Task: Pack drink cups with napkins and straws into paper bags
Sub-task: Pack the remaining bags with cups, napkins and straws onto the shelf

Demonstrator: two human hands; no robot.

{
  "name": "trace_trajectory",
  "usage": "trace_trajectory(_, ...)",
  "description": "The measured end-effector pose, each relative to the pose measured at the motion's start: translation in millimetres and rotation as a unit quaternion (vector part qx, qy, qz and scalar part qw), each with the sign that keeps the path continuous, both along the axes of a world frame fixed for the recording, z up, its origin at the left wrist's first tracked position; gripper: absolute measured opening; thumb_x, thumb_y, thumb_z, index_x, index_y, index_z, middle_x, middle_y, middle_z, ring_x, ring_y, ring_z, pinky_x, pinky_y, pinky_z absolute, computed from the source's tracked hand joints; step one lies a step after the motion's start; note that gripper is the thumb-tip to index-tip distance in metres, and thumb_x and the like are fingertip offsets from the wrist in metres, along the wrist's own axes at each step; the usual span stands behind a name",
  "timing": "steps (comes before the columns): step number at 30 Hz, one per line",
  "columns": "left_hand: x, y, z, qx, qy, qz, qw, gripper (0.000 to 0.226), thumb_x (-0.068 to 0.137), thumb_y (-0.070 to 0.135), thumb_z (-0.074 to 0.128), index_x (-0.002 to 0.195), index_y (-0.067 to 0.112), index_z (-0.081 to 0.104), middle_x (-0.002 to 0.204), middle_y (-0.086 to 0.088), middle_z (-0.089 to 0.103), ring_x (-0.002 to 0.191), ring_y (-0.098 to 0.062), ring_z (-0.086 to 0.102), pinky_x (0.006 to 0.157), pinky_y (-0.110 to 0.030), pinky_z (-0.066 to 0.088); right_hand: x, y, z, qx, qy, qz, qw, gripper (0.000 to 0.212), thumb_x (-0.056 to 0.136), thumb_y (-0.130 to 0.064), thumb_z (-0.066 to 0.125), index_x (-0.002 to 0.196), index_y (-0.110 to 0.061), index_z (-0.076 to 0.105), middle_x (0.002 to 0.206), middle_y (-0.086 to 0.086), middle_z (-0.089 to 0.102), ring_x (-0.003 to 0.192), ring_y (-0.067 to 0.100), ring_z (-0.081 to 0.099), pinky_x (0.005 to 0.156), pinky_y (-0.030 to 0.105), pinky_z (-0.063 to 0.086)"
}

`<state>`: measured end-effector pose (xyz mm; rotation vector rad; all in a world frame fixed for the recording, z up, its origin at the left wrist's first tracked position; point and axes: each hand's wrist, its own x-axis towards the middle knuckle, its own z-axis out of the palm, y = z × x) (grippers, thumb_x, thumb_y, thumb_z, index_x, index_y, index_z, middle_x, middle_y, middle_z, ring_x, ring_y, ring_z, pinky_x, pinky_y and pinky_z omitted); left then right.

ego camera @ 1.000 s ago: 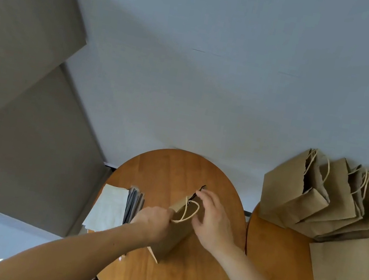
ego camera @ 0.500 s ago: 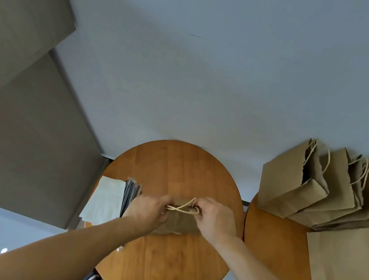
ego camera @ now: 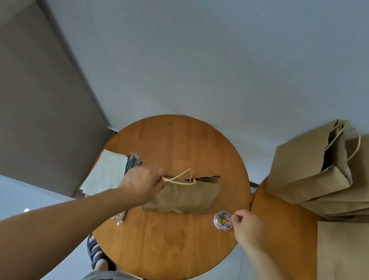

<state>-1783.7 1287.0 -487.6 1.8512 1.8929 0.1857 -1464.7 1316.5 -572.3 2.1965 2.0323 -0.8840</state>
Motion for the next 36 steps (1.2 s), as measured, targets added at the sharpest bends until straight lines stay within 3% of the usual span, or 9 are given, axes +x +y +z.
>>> trace_trajectory(4, -3.8, -0.1, -4.6, 0.008, -0.027, 0.028, 0.999, 0.022, 0.099, 0.028, 0.052, 0.114, 0.032, 0.068, 0.088, 0.004, 0.071, 0.079, -0.016, 0.063, 0.068, -0.031, 0.050, 2.9, -4.0, -45.2, -0.051, -0.031, 0.014, 0.998, 0.018, 0.097, -0.025, 0.057, 0.109, -0.020, 0.070, 0.105, 0.001, 0.072, 0.088, 0.017, 0.066, 0.071, 0.034, 0.059)
trace_trajectory(8, -2.1, -2.1, -6.5, 0.028, -0.056, 0.047, 0.997, 0.021, 0.096, 0.024, 0.057, 0.108, 0.036, 0.070, 0.079, 0.014, 0.063, 0.069, -0.007, 0.050, 0.058, -0.018, 0.037, -1.7, -4.9, -68.3, -0.082, -0.071, 0.080, 0.991, 0.014, 0.090, -0.020, 0.060, 0.101, -0.024, 0.070, 0.093, -0.004, 0.071, 0.078, 0.015, 0.063, 0.067, 0.033, 0.058)
trace_trajectory(13, 0.8, -5.8, -7.2, 0.030, -0.076, 0.037, 0.996, 0.025, 0.094, 0.020, 0.060, 0.109, 0.036, 0.071, 0.085, 0.015, 0.069, 0.073, -0.003, 0.053, 0.062, -0.020, 0.043, -4.0, -4.5, -77.0, -0.077, -0.086, 0.113, 0.987, 0.007, 0.092, -0.026, 0.063, 0.093, -0.028, 0.070, 0.092, -0.006, 0.072, 0.076, 0.013, 0.064, 0.063, 0.029, 0.059)
trace_trajectory(17, 0.7, -6.0, -6.6, 0.029, -0.075, 0.031, 0.996, 0.023, 0.095, 0.022, 0.058, 0.109, 0.035, 0.071, 0.088, 0.012, 0.072, 0.075, -0.006, 0.059, 0.063, -0.019, 0.046, -2.7, -5.1, -78.4, -0.059, -0.073, 0.111, 0.989, 0.014, 0.096, -0.028, 0.058, 0.087, -0.028, 0.068, 0.083, -0.007, 0.068, 0.069, 0.010, 0.060, 0.060, 0.028, 0.058)
trace_trajectory(21, 1.0, -7.4, -6.1, 0.023, -0.076, 0.036, 0.996, 0.023, 0.096, 0.023, 0.059, 0.111, 0.034, 0.071, 0.091, 0.012, 0.073, 0.079, -0.007, 0.063, 0.067, -0.025, 0.052, -2.0, -7.1, -69.7, -0.053, 0.003, 0.049, 0.997, 0.015, 0.096, -0.020, 0.056, 0.089, -0.024, 0.069, 0.089, -0.002, 0.071, 0.071, 0.013, 0.062, 0.064, 0.035, 0.059)
trace_trajectory(26, 2.7, -5.5, -3.3, -0.002, -0.073, 0.051, 0.996, 0.020, 0.099, 0.029, 0.054, 0.110, 0.034, 0.070, 0.086, 0.011, 0.071, 0.075, -0.007, 0.061, 0.066, -0.026, 0.052, -14.8, -2.2, -26.2, 0.059, 0.167, 0.003, 0.984, 0.007, 0.095, -0.022, 0.063, 0.099, -0.028, 0.066, 0.090, -0.014, 0.068, 0.079, 0.005, 0.063, 0.065, 0.013, 0.050)
trace_trajectory(29, 2.5, -1.7, 1.2, -0.036, -0.056, 0.057, 0.996, 0.021, 0.101, 0.033, 0.049, 0.104, 0.028, 0.069, 0.079, 0.003, 0.069, 0.072, -0.014, 0.062, 0.066, -0.035, 0.054, -36.8, -1.1, 11.0, 0.115, 0.225, 0.051, 0.966, 0.013, 0.093, -0.024, 0.067, 0.094, -0.035, 0.060, 0.081, -0.024, 0.063, 0.076, 0.002, 0.066, 0.063, 0.015, 0.053)
trace_trajectory(34, -6.2, 1.7, 8.8, -0.051, -0.057, 0.103, 0.992, 0.022, 0.101, 0.040, 0.049, 0.083, 0.032, 0.058, 0.068, 0.008, 0.059, 0.064, -0.009, 0.056, 0.052, -0.022, 0.038, -67.2, -5.5, 58.9, 0.197, 0.320, 0.052, 0.925, 0.024, 0.092, -0.033, 0.062, 0.115, -0.038, 0.055, 0.087, -0.023, 0.066, 0.080, 0.003, 0.068, 0.064, 0.018, 0.056)
trace_trajectory(36, -9.8, 1.3, 9.6, -0.054, -0.046, 0.115, 0.991, 0.027, 0.100, 0.042, 0.050, 0.075, 0.031, 0.055, 0.066, 0.010, 0.055, 0.061, -0.005, 0.052, 0.050, -0.021, 0.033, -71.5, -9.5, 73.5, 0.225, 0.335, 0.011, 0.915, 0.023, 0.091, -0.033, 0.064, 0.108, -0.041, 0.052, 0.085, -0.019, 0.067, 0.076, 0.008, 0.069, 0.062, 0.022, 0.056)
